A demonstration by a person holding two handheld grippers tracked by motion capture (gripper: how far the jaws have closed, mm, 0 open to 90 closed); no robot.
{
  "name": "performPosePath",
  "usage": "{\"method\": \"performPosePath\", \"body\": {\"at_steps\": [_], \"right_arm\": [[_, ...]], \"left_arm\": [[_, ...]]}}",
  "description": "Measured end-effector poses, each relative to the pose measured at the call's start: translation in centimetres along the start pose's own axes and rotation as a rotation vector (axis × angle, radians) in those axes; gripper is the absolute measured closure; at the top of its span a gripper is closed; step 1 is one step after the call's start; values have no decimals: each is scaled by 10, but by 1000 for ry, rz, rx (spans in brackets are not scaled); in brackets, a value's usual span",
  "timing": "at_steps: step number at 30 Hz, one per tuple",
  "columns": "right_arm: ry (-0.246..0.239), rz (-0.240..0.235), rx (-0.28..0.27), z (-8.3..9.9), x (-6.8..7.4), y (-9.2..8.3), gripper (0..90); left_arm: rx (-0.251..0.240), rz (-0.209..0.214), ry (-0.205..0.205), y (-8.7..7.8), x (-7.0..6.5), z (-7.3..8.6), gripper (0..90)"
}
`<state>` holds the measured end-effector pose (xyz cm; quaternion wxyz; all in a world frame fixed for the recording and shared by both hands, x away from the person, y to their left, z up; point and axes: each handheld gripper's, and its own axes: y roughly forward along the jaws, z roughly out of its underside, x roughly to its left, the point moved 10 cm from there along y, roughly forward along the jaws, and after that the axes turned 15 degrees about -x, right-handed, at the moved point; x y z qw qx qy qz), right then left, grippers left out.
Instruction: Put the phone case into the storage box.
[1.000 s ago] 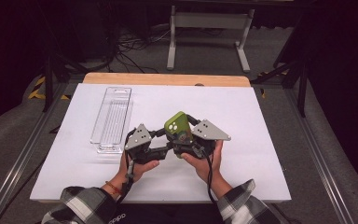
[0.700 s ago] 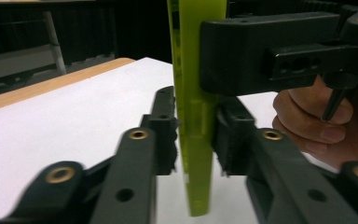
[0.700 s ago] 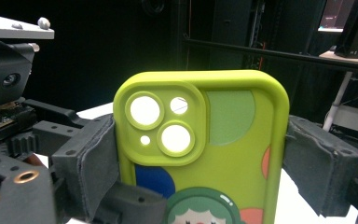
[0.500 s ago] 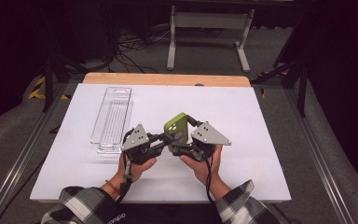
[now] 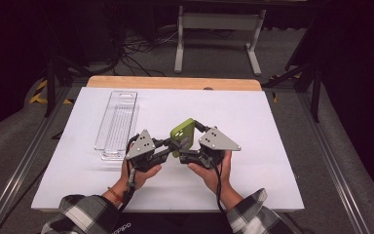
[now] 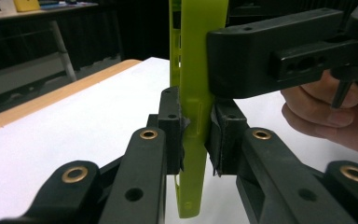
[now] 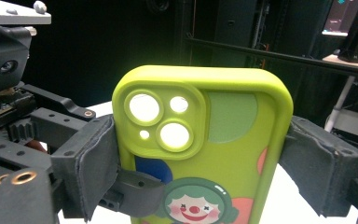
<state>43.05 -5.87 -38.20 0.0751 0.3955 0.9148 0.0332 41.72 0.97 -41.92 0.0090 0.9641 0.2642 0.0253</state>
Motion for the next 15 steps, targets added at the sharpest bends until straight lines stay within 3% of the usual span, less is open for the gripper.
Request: {"method": "performPosePath", "body": {"at_steps": [7,15], "right_arm": [[-40,-13,7,-3,0,-2,166],[-53,-15,12,-6,-6,-4,161]], "left_arm": [[0,-14,21,-4,5,-1,775],[7,-24,37,-9,10,-3,775]]}}
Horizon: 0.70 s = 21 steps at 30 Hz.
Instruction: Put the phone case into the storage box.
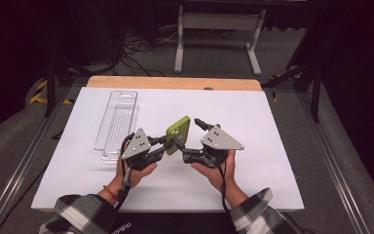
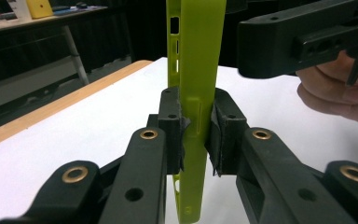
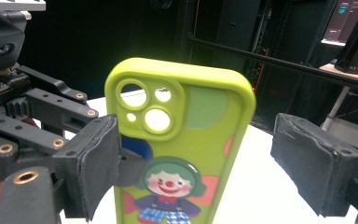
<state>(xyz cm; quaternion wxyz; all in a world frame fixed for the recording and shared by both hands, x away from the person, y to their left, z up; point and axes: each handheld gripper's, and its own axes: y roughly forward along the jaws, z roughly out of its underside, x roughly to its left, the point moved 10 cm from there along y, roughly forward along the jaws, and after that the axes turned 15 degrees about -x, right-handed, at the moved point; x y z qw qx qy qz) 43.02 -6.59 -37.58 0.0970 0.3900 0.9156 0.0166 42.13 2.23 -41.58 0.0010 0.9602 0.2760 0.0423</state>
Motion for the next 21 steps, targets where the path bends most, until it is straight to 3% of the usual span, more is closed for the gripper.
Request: {"method": "performPosePath", "body": {"at_steps": [8,13,21], "right_arm": [[-39,23,5,-3,-12,-7,136],[-82,27,27,2,-13,-10,129],[-107,38,47,8,-15,-15,101]], "left_arm": [[-2,-9,13,-3,3,-2,775],[-3,-6,25,-6,4,-5,775],[-7,-6,37,-11,5,-9,775]]}}
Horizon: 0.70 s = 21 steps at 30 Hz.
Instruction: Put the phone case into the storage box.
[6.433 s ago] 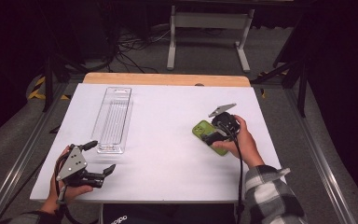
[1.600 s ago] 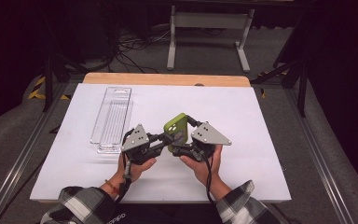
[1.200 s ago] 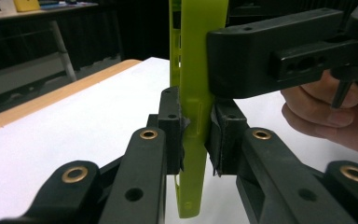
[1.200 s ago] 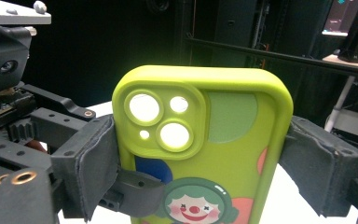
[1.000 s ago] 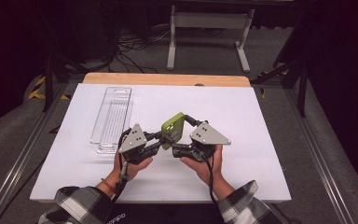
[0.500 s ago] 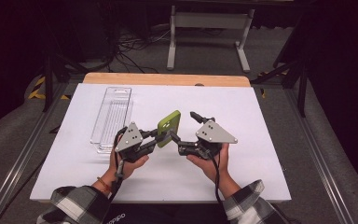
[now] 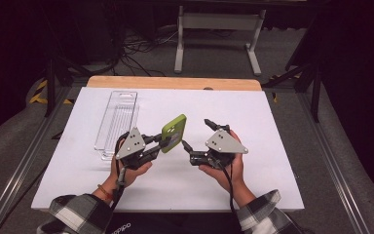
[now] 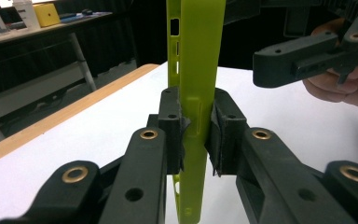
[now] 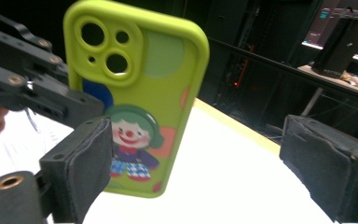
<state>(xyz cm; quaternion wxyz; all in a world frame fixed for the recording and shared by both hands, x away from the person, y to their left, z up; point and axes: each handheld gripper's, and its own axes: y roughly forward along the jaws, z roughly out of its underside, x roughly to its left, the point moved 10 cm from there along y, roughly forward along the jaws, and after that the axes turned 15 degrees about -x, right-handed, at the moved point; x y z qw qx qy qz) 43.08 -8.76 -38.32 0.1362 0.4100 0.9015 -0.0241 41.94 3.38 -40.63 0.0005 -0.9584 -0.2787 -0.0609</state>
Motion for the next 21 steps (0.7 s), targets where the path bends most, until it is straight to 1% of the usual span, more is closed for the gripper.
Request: {"method": "performPosePath", "body": {"at_steps": [2,3,4,6,7,8,9,11,12,16,18,20,21], "right_arm": [[-5,0,0,1,0,-2,98],[-17,-1,3,2,0,-3,97],[-24,-3,6,3,-1,-4,96],[-26,-3,3,3,0,-5,95],[-30,-8,7,4,0,-7,93],[-34,-7,6,5,-1,-8,92],[-34,-8,8,5,-1,-9,92],[-39,-19,11,8,0,-12,92],[-42,-23,15,9,0,-13,92],[-75,-23,5,12,0,-20,101],[-78,-17,-15,11,-1,-25,116],[-72,-18,-11,13,-3,-29,115],[-69,-14,-8,14,-3,-29,113]], "left_arm": [[0,0,12,-2,1,-1,775],[-10,-5,10,-2,2,-2,775],[-8,-3,8,-3,2,-3,775],[-7,-4,15,-4,3,-4,775],[-8,-4,10,-5,3,-5,775],[-8,-8,17,-6,5,-6,775],[-18,-12,15,-6,6,-7,775],[-14,-9,12,-8,6,-8,775],[-13,-9,19,-9,8,-9,775],[-22,-18,17,-12,10,-11,775],[-16,-16,22,-13,12,-11,775],[-19,-19,19,-14,13,-11,775],[-15,-21,24,-15,15,-10,775]]}}
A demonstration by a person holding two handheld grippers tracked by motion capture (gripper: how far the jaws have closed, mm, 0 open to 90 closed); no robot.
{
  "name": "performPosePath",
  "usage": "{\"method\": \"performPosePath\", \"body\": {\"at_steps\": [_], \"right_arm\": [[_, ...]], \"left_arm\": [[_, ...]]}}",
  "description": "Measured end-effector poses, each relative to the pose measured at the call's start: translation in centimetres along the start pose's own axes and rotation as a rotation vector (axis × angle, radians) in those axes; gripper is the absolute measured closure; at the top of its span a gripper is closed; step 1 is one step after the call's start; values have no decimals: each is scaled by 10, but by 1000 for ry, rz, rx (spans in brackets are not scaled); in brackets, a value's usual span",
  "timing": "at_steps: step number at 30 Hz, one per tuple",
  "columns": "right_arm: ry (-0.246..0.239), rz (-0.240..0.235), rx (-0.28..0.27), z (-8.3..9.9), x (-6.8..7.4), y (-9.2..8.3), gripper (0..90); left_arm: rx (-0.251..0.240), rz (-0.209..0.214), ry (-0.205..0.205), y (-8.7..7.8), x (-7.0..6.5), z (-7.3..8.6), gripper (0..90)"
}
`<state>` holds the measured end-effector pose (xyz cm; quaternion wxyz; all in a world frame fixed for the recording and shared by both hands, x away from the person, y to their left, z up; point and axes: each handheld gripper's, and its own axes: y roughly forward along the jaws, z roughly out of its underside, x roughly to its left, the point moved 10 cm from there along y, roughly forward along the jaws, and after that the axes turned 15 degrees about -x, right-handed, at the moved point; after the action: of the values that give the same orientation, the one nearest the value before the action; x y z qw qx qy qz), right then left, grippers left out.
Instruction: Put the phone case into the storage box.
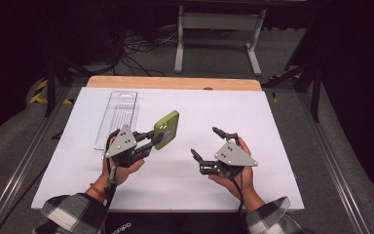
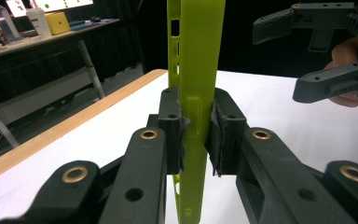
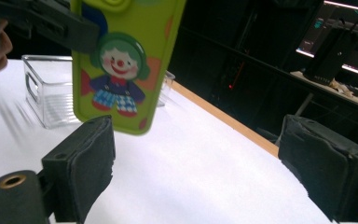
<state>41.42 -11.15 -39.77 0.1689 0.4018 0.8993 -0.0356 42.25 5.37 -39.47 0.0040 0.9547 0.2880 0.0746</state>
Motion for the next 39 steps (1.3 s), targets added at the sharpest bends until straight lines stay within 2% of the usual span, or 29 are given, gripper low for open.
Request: {"method": "performPosePath", "body": {"at_steps": [3,11,21,32,39], "right_arm": [[8,3,18,5,-3,-5,109],[16,13,54,19,-7,-14,87],[8,23,69,25,-8,-24,93],[21,21,98,33,-10,-36,92],[25,39,102,36,-15,-41,94]], "left_arm": [[-5,-2,-9,-2,2,-1,775],[-2,3,8,-6,6,-4,775],[-19,-15,17,-10,13,-9,776],[-16,-31,19,-19,22,-13,776],[-20,-47,33,-25,29,-16,776]]}}
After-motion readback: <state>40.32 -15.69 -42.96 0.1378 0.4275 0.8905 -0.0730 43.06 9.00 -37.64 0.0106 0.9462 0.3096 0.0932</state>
